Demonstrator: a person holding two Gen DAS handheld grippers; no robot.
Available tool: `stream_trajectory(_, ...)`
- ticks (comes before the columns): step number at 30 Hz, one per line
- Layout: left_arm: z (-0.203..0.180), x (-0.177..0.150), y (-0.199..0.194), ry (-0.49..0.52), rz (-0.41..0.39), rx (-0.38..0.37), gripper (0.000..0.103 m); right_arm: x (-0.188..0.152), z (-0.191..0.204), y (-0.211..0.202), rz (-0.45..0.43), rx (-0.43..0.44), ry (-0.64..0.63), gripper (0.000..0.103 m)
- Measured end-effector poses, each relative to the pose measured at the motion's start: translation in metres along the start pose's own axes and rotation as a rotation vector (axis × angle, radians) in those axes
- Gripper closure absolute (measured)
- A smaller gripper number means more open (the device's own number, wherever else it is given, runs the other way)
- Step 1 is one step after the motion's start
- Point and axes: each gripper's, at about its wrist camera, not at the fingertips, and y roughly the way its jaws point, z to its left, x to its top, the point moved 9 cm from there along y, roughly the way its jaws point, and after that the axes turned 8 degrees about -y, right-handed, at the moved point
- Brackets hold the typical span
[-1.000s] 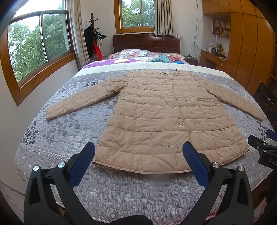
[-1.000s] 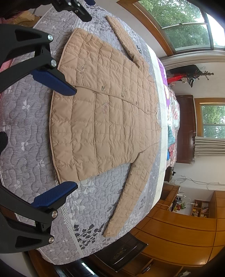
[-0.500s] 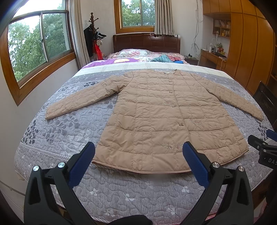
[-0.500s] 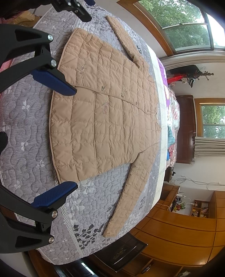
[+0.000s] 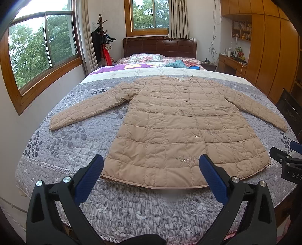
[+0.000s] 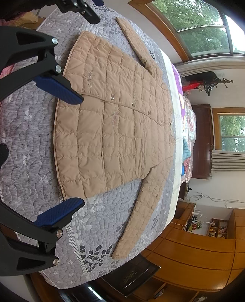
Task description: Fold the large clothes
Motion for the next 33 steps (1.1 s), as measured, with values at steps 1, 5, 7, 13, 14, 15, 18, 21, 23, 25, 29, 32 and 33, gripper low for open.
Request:
stream_trajectory(1, 0.0000, -0.0001, 0.0000, 0.000, 0.001, 0.000, 0.003, -0.0001, 0.0000, 0.0000, 0.000, 0.000, 0.000, 0.004)
stream_trajectory(5, -0.0039, -0.0018, 0.0049, 0.001, 0.002, -0.001, 0.003, 0.0006, 0.0016, 0.0000, 0.000, 0.000, 0.000, 0.004)
stream_trajectory(7, -0.0023, -0.0004, 0.0043, 0.000, 0.001, 0.000, 0.003, 0.0006, 0.0011, -0.0001, 0.000, 0.000, 0.000, 0.004)
stream_trajectory(13, -0.0023, -0.0005, 0.0044, 0.000, 0.002, -0.002, 0.003, 0.0008, 0.0013, 0.0009, 0.001, 0.001, -0.002, 0.004)
stream_trajectory(14, -0.0026, -0.0005, 0.0048, 0.000, 0.003, -0.002, 0.003, 0.0007, 0.0018, 0.0003, 0.001, 0.001, -0.002, 0.004)
stream_trajectory(15, -0.0022, -0.0005, 0.0042, 0.000, 0.002, -0.001, 0.003, 0.0006, 0.0033, -0.0002, 0.001, 0.001, -0.002, 0.004)
stream_trajectory(18, -0.0023, -0.0005, 0.0044, 0.000, 0.002, -0.001, 0.003, 0.0007, 0.0034, 0.0001, 0.001, 0.002, -0.001, 0.004)
stream_trajectory(21, 0.0002, -0.0007, 0.0050, 0.000, 0.000, 0.000, 0.003, 0.0002, 0.0023, -0.0001, 0.001, 0.001, -0.002, 0.004)
stream_trajectory(23, 0.0002, -0.0008, 0.0049, 0.000, 0.001, 0.000, 0.003, -0.0001, 0.0021, -0.0002, 0.001, 0.002, -0.002, 0.004)
stream_trajectory(25, 0.0003, -0.0007, 0.0049, 0.000, 0.001, 0.000, 0.003, -0.0004, 0.0017, -0.0002, 0.001, 0.002, -0.002, 0.004)
stream_trajectory(29, 0.0004, -0.0008, 0.0053, 0.000, 0.001, 0.000, 0.003, 0.0020, 0.0051, 0.0024, 0.003, 0.007, -0.006, 0.004)
stream_trajectory(32, 0.0005, -0.0008, 0.0049, 0.000, 0.001, -0.001, 0.003, 0.0021, 0.0050, 0.0025, 0.003, 0.006, -0.005, 0.004)
stream_trajectory(33, 0.0005, -0.0008, 0.0049, 0.000, 0.001, -0.001, 0.003, 0.0023, 0.0058, 0.0027, 0.003, 0.007, -0.005, 0.004)
